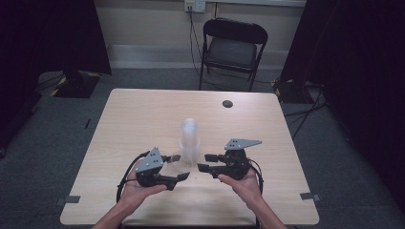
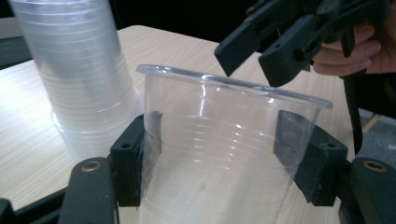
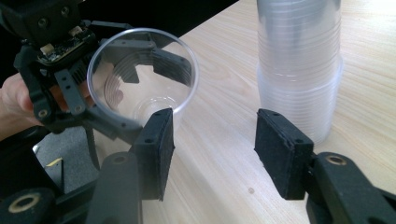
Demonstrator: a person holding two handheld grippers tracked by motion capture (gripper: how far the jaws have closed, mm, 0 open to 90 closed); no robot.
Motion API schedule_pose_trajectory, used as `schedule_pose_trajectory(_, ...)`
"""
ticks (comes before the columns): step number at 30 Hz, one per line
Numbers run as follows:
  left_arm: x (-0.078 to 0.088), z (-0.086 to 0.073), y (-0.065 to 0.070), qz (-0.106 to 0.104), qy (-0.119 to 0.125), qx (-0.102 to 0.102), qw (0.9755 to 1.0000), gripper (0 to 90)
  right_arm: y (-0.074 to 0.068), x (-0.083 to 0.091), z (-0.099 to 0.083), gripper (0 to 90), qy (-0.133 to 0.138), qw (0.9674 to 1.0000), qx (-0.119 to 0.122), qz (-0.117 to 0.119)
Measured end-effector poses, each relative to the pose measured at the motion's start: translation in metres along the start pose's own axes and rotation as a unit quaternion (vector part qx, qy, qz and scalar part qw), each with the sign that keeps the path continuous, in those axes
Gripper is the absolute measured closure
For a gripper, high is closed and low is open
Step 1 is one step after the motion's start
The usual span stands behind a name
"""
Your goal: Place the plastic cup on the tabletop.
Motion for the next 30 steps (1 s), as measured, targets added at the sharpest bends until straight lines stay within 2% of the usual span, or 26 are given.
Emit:
schedule_pose_trajectory(6,0.003,-0.002,-0.006,0.016,0.003,0.011,0.9998,32.0,0.003,0.002,-0.001,47.0,0.003,1.0000,-0.001,-0.003)
schedule_pose_trajectory(15,0.006,-0.007,-0.022,0.034,-0.006,0.044,0.9984,31.9,0.012,0.008,-0.005,46.9,0.004,0.9999,-0.005,-0.012)
schedule_pose_trajectory(19,0.007,-0.009,-0.026,0.036,-0.005,0.049,0.9981,31.9,0.017,0.013,-0.006,46.7,0.011,0.9997,-0.010,-0.019)
schedule_pose_trajectory(22,0.010,-0.009,-0.030,0.045,-0.008,0.053,0.9976,31.9,0.021,0.017,-0.010,46.2,0.013,0.9995,-0.014,-0.026)
schedule_pose_trajectory(26,0.014,-0.010,-0.037,0.064,-0.010,0.063,0.9959,31.8,0.025,0.022,-0.016,44.3,0.016,0.9992,-0.023,-0.029)
schedule_pose_trajectory(30,0.018,-0.012,-0.046,0.081,-0.012,0.078,0.9935,31.8,0.032,0.029,-0.021,44.0,0.018,0.9985,-0.030,-0.041)
Point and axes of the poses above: each handheld gripper's, and its own axes: x roughly backward along the jaws, z roughly out of its top, y roughly to its right, the point moved 4 cm from there along -x, roughly forward along the jaws, and after that the axes turned 11 degrees about -x, right-handed, at the moved point
